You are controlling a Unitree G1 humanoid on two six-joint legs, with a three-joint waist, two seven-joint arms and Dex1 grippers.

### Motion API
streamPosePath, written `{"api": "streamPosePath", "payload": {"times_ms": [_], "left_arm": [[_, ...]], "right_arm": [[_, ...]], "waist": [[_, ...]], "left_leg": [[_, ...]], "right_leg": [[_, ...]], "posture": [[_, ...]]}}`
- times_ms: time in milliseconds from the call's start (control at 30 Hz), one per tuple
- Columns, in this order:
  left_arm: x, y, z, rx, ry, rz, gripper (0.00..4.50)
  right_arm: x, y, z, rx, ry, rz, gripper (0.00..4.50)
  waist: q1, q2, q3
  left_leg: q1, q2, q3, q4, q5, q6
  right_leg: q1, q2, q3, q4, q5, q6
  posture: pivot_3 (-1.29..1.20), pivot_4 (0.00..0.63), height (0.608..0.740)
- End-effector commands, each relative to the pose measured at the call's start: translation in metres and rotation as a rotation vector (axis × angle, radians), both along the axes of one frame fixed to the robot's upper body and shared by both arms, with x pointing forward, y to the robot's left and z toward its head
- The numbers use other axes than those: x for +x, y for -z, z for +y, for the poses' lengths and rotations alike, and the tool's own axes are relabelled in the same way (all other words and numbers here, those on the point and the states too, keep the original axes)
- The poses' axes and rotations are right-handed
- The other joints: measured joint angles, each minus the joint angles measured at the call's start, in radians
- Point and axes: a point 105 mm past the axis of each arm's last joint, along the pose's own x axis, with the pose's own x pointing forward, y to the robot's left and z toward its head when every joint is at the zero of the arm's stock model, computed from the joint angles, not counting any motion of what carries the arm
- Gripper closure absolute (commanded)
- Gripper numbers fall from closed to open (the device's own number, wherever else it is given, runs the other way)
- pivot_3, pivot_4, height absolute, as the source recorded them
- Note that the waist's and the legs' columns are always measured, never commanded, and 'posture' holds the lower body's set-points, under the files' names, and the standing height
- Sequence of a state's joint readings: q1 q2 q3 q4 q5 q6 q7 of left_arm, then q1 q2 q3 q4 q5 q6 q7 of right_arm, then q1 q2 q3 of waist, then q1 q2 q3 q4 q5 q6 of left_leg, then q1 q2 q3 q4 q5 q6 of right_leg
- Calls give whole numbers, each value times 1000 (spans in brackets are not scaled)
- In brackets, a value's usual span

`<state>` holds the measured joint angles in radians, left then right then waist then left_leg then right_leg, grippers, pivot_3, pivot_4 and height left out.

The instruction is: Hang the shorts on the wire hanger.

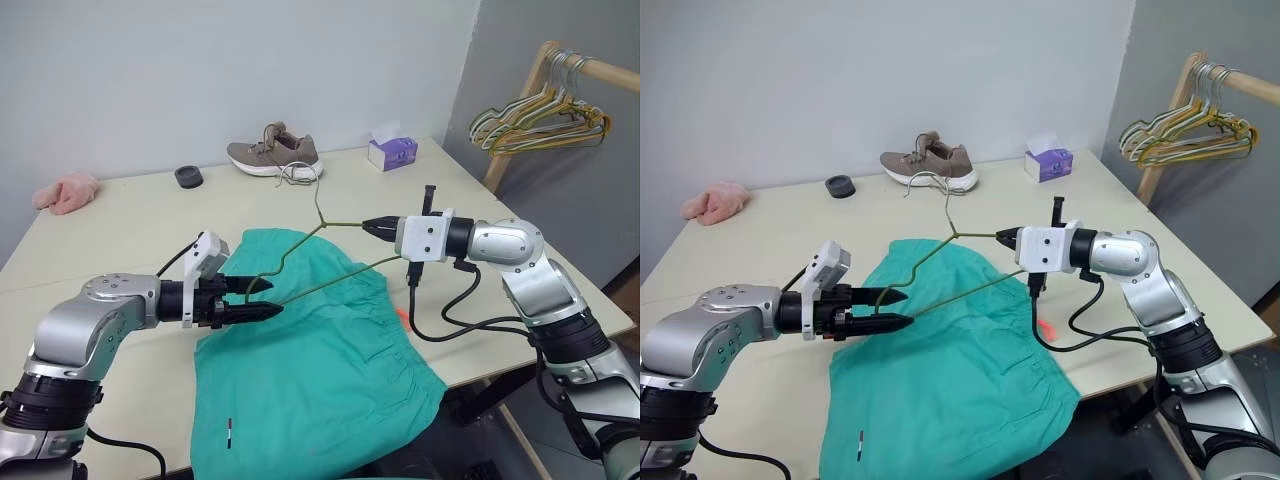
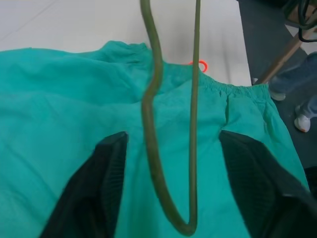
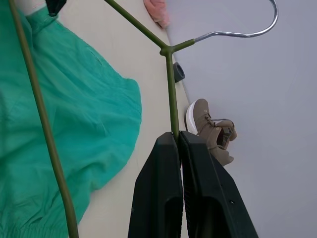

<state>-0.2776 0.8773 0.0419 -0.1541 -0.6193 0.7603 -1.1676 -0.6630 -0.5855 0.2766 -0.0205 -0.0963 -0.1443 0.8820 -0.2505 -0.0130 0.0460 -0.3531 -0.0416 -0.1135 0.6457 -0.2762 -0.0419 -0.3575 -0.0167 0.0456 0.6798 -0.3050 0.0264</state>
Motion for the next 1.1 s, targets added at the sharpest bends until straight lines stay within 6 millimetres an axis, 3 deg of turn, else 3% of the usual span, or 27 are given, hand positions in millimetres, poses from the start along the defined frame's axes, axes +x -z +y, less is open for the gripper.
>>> {"api": "streamPosePath", "payload": {"times_ms": [33,233,433,533,633,900,1100], "left_arm": [[0,-8,-4,-2,15,-33,2716],[-1,-9,-5,-6,18,-33,4487],[1,-10,-4,-9,5,-39,4487],[2,-10,-2,-1,-10,-48,4500],[2,-10,0,12,-13,-56,4500],[-2,-11,4,101,48,-109,4500],[-11,-10,11,219,143,-140,4500]], "right_arm": [[-5,-21,4,31,-29,-64,4500],[-6,-23,6,51,-31,-67,4500],[-14,-15,6,21,-65,-16,4500],[-19,-13,4,16,-76,11,3780],[-25,-9,1,4,-78,53,2721],[-25,-3,-39,48,98,354,160],[-33,12,-48,-1,143,533,25]], "waist": [[0,0,0],[0,0,0],[1,0,0],[0,0,0],[1,0,0],[3,0,0],[0,2,1]], "left_leg": [[0,0,0,0,0,0],[0,0,0,0,0,0],[0,0,0,0,0,0],[0,0,0,0,0,0],[0,0,0,0,0,0],[0,0,0,0,0,0],[0,0,1,0,0,0]], "right_leg": [[0,0,0,0,0,0],[0,0,0,0,0,0],[0,0,0,0,0,0],[0,0,0,0,0,0],[0,0,0,0,0,0],[0,0,0,0,0,0],[0,0,0,0,-3,3]], "posture": [[-272,0,740],[-273,0,740],[-275,0,740],[-275,0,740],[-276,0,740],[-283,0,740],[-290,0,740]]}}
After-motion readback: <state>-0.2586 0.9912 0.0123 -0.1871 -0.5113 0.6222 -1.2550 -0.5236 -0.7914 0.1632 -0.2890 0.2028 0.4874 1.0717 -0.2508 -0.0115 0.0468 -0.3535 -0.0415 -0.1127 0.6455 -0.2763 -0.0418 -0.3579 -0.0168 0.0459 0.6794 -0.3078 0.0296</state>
